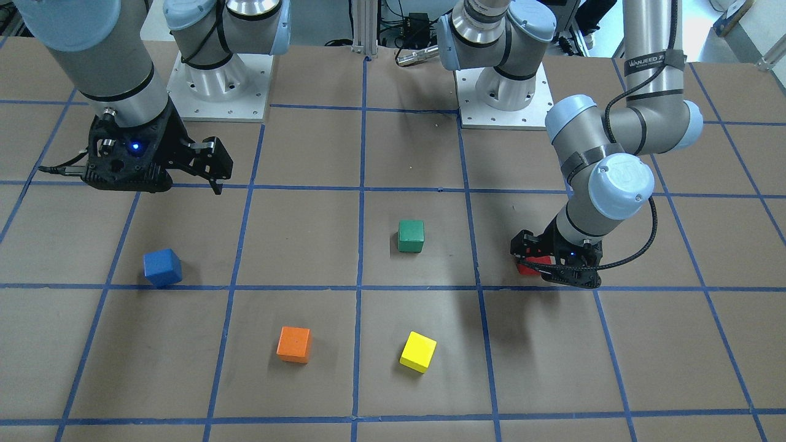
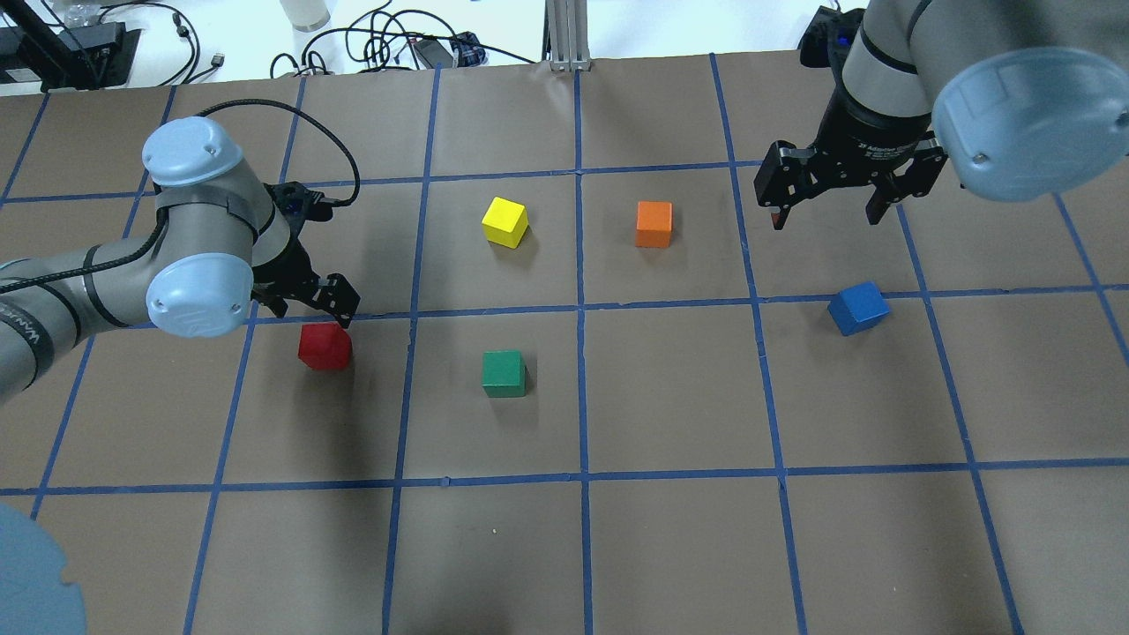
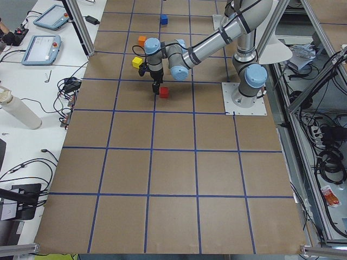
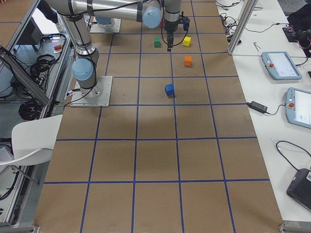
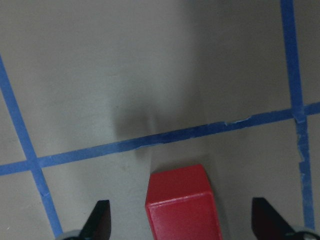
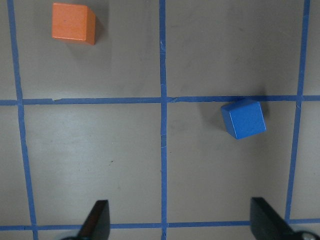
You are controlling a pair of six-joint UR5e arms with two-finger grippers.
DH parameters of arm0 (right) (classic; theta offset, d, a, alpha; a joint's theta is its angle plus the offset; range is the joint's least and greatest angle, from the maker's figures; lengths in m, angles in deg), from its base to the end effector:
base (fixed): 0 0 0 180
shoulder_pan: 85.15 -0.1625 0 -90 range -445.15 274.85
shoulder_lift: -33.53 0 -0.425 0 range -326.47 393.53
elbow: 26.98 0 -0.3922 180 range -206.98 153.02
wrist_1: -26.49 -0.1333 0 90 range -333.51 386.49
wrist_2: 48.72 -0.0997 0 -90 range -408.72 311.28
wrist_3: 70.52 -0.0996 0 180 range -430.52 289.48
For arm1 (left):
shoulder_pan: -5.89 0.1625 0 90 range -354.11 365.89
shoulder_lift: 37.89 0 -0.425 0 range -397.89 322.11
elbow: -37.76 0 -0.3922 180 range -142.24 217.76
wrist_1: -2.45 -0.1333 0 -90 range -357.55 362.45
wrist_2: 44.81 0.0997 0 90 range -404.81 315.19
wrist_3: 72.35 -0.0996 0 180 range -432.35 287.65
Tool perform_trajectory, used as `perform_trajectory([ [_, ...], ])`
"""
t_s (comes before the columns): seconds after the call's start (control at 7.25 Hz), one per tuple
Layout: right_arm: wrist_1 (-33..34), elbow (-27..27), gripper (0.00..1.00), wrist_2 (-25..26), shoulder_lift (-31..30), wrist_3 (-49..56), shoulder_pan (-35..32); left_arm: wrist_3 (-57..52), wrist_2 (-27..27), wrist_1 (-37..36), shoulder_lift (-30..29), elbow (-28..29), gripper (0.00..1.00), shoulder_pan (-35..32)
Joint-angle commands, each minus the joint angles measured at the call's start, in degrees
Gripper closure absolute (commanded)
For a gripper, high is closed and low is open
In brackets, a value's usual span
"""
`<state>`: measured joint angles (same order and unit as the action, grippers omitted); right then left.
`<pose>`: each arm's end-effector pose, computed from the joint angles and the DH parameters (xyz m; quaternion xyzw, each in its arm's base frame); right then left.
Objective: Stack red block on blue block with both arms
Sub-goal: 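Lower the left gripper onto the red cube and close on it, then carry the red cube with the left gripper toward the orange cube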
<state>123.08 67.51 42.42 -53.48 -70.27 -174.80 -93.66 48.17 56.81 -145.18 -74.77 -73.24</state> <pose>0.1282 -0.5100 0.4347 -0.0008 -0.9999 -0.0078 0.0099 -0.0278 -0.5346 0.2107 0.0918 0.9948 0.0422 0.0149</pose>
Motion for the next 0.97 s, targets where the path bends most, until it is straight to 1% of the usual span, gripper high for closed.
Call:
perform_trajectory([
  [0.0,0.00,0.08,0.00,0.00,0.00,0.02,0.00,5.01,0.01,-1.36,-1.60,-1.99,0.08,0.12],
  [0.14,0.00,0.08,0.00,0.00,0.00,0.02,0.00,5.30,0.10,-1.36,-1.70,-1.47,0.39,0.12],
  [0.28,0.00,0.17,0.00,-0.09,0.00,0.02,0.00,6.44,-0.08,-1.19,-1.87,-1.03,0.64,0.12],
  [0.41,0.00,0.17,0.00,-0.09,0.00,-0.07,0.00,6.19,-0.17,-0.40,-0.57,-0.85,0.86,-0.84],
  [0.55,0.00,0.17,0.00,0.00,0.00,-0.07,0.00,6.27,-0.52,-0.39,-0.38,0.28,0.93,-1.37],
  [0.69,0.00,0.17,0.00,0.00,0.00,0.02,0.00,6.54,-3.91,1.35,0.23,2.99,0.93,-3.29],
  [0.83,0.00,0.17,0.00,0.00,0.00,0.02,0.00,11.76,-6.30,1.71,-0.81,6.15,0.93,-8.53],
])
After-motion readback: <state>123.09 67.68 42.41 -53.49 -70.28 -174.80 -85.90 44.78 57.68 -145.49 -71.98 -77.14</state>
